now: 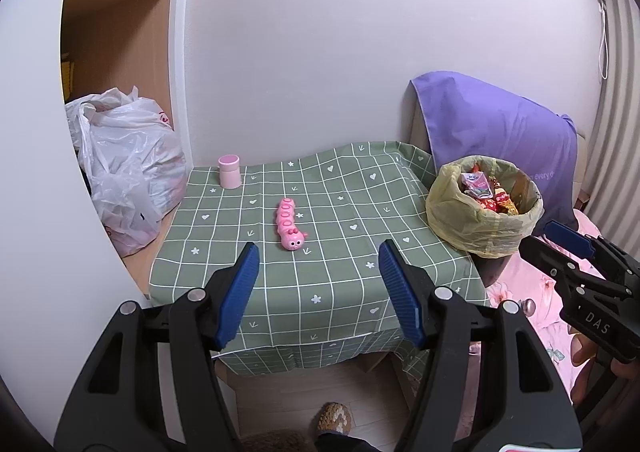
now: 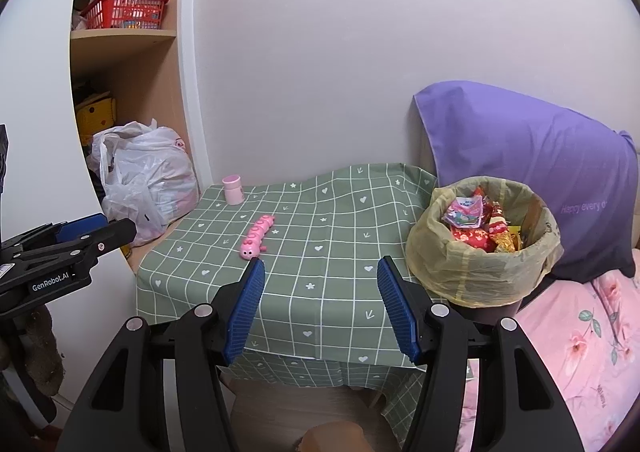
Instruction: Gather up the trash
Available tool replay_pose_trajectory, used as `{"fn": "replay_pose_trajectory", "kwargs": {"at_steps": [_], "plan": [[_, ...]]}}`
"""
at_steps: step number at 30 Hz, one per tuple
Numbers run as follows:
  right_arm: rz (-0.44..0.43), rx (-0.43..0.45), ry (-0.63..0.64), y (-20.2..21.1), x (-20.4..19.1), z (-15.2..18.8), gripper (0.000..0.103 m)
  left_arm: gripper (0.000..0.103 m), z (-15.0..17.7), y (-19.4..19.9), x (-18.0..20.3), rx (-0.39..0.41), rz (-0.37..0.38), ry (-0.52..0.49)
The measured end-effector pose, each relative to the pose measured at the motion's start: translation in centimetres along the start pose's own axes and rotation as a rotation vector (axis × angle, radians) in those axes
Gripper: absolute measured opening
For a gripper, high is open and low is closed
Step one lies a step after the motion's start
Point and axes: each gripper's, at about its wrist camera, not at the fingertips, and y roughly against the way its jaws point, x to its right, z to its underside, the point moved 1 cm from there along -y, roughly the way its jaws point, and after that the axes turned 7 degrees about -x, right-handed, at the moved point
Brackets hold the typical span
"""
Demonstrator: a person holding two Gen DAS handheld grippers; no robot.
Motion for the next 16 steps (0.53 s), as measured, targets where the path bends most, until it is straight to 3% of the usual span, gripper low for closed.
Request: {"fn": "replay_pose_trajectory", "kwargs": {"at_steps": [7,12,16], "plan": [[0.017,-0.03,-0.002,-1.1,0.6,-0.2,0.055,0.059,-0.3,-1.3,-0.3,-0.011,0.011,0.004],[0.023,-0.064,-0.017,-3.2,1.7,-0.7,0.055,0.059,-1.0,-5.8,-1.7,-0.133,0.03,0.043],[-0.007,-0.116,-0.009,-7.1,2.4,-1.7,0.055,0.059,-1.4,-11.3,-5.1,-0.212,-0.007,0.132]]}}
